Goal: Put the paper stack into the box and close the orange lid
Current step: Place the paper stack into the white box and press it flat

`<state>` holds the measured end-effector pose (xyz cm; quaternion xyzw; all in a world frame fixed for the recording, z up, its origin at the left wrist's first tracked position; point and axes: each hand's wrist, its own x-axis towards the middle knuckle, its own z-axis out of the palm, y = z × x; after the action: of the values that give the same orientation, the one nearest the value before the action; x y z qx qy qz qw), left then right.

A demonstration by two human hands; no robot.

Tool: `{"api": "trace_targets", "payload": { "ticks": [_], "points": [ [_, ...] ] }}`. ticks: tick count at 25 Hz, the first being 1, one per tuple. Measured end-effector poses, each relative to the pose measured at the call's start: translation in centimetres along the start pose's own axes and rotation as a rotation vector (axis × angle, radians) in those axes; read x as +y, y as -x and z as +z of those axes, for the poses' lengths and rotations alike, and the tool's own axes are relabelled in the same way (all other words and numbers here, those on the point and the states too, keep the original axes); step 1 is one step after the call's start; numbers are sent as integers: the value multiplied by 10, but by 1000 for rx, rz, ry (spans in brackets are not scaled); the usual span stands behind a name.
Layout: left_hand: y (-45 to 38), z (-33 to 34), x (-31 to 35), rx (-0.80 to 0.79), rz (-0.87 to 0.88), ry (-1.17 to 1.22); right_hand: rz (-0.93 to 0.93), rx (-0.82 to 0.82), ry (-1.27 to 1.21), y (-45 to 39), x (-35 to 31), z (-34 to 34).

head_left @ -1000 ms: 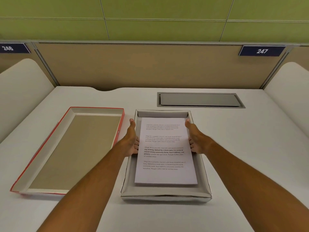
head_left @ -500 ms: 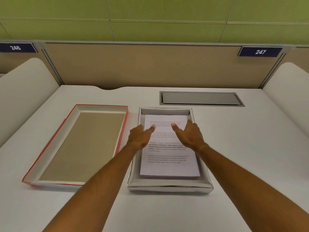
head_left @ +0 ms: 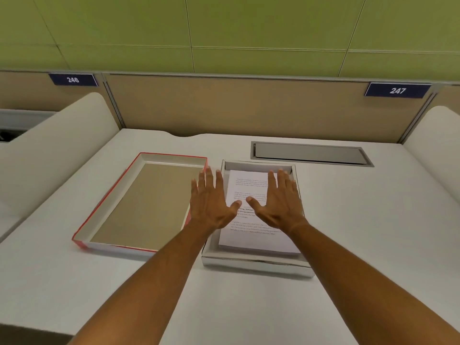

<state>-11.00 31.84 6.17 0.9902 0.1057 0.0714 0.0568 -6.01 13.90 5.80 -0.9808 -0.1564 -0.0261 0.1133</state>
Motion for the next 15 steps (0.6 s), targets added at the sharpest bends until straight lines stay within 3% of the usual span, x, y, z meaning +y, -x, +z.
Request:
{"api": "trace_targets", "payload": {
  "ticks": [8, 15],
  "points": [
    [47, -19, -13, 5, -83, -97, -117, -2, 69, 30, -27, 0],
    [45, -19, -46, -25, -88, -118, -113, -14, 103, 34, -59, 7]
  ]
}}
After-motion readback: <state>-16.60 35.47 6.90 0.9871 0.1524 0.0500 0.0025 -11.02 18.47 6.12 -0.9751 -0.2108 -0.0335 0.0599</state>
